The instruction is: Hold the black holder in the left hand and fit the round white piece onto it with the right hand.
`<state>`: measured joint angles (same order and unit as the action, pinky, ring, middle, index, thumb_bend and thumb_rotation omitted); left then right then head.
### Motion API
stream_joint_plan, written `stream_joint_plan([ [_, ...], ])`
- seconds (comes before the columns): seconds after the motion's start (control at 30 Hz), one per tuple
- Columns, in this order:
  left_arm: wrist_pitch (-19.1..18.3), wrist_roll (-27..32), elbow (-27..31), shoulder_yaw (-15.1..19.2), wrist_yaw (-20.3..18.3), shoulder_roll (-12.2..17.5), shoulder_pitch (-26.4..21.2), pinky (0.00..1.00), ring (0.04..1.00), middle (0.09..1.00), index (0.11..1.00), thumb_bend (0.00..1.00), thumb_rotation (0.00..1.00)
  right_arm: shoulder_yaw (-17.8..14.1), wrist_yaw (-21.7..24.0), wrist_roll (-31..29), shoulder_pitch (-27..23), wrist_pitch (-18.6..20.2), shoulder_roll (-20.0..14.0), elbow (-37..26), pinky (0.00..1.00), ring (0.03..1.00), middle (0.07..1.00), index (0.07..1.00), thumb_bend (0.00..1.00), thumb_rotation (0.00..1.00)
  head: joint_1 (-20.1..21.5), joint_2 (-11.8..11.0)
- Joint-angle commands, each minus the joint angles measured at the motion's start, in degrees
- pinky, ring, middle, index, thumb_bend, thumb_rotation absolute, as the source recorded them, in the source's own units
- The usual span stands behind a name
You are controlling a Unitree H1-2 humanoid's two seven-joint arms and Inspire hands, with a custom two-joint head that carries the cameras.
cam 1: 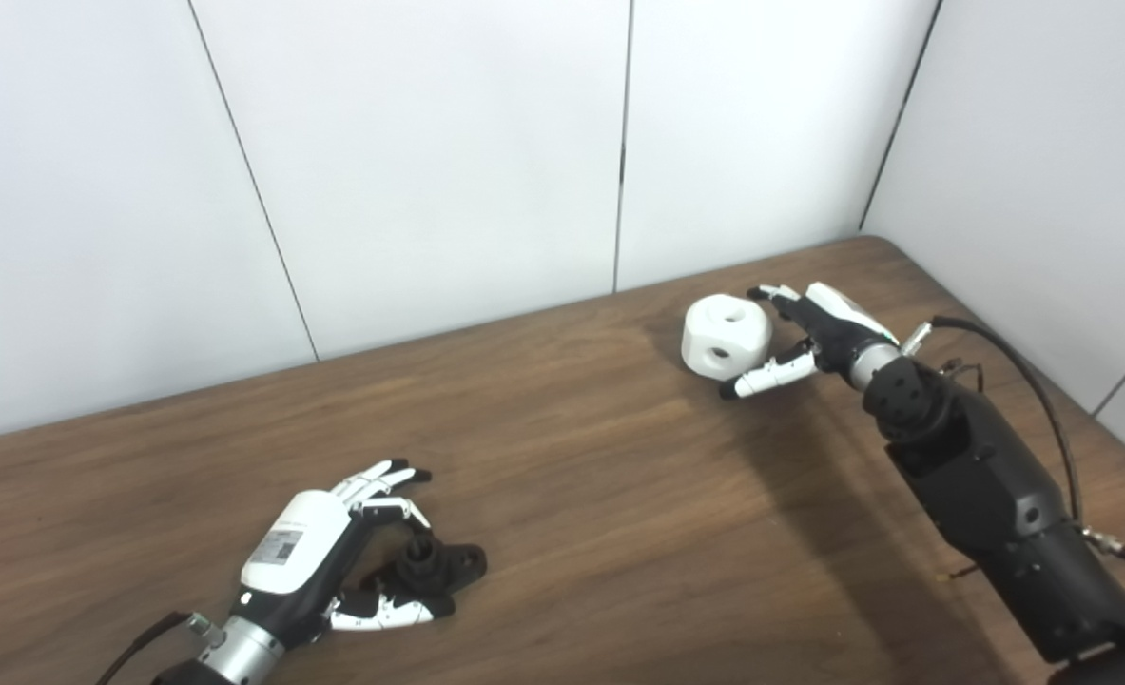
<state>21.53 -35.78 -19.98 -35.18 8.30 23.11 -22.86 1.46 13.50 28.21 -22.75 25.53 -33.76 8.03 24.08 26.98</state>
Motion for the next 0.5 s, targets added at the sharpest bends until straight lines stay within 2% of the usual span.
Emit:
stream_joint_plan([
  [0.0, -2.65, -4.64, -3.83, -3.71, -7.22, 1.56, 7.53, 0.88, 0.915, 0.862, 0.485, 0.52, 0.05, -0.40, -2.87, 0.81, -2.11, -1.34, -0.57, -0.78, 0.72, 0.930, 1.000, 0.911, 0.99, 0.40, -0.10, 0.16],
  [0.07, -2.77, -4.55, -3.67, -3.69, -7.38, 1.50, 7.61, 0.89, 0.917, 0.862, 0.485, 0.52, 0.05, -0.24, -4.06, 1.12, -2.09, -1.32, 0.12, -0.43, 0.73, 0.929, 1.000, 0.903, 0.98, 0.40, -0.10, 0.16],
  [0.17, -3.17, -4.44, -3.22, -3.69, -7.90, 1.44, 7.60, 0.89, 0.923, 0.866, 0.485, 0.52, 0.05, 0.33, -6.05, 2.51, -2.23, -0.16, 1.23, -0.06, 0.76, 0.928, 0.989, 0.882, 0.93, 0.51, -0.10, 0.16],
  [0.23, -2.78, -4.40, -3.54, -3.65, -7.47, 1.30, 7.63, 0.89, 0.922, 0.864, 0.485, 0.52, 0.05, 0.38, -7.29, 4.16, -2.34, 1.05, 2.35, -0.01, 0.75, 0.924, 0.979, 0.871, 0.91, 0.55, -0.26, 0.38],
  [0.47, -2.74, -4.23, -3.19, -3.49, -7.53, 1.35, 8.06, 0.90, 0.924, 0.866, 0.485, 0.52, 0.05, -1.98, -7.85, 8.51, -2.65, 1.38, 5.99, 0.61, 0.78, 0.929, 0.964, 0.854, 0.90, 0.53, -0.56, 0.68],
])
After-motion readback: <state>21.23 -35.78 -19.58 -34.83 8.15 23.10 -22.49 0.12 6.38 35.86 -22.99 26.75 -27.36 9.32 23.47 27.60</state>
